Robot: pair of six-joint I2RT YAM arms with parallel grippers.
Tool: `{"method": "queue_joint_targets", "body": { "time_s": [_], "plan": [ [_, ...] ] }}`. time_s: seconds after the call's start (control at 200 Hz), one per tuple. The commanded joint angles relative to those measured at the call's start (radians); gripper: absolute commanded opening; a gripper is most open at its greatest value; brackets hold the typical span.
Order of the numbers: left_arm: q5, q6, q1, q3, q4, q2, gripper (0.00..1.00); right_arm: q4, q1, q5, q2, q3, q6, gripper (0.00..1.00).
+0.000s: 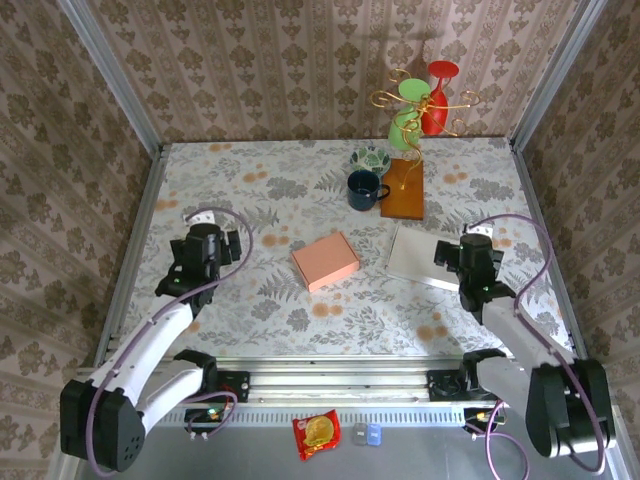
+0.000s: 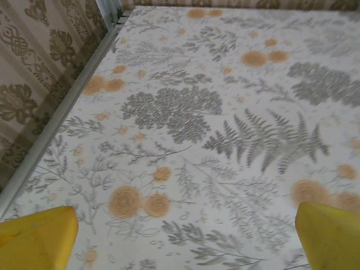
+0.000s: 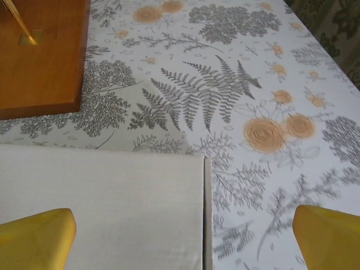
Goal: Fold the paper box
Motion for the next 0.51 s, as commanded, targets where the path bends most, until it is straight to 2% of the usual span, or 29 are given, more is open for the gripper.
{"method": "queue_joint_targets", "body": {
  "time_s": [0.0, 0.255, 0.5],
  "plan": [
    [0.027, 0.126, 0.055, -0.05, 0.128, 0.019, 1.0, 0.341, -0.025, -0.067, 0.104, -0.031, -0.08, 1.0],
    [0.147, 0.155, 0.154, -0.122, 0.329, 0.154, 1.0, 0.566, -0.048, -0.157, 0.307, 0.02, -0.074, 1.0],
    [0.23, 0.139, 0.235, -0.174, 0.611, 0.323, 1.0, 0.769, -0.058, -0.173, 0.483, -0.006, -0.079, 1.0]
  ]
}}
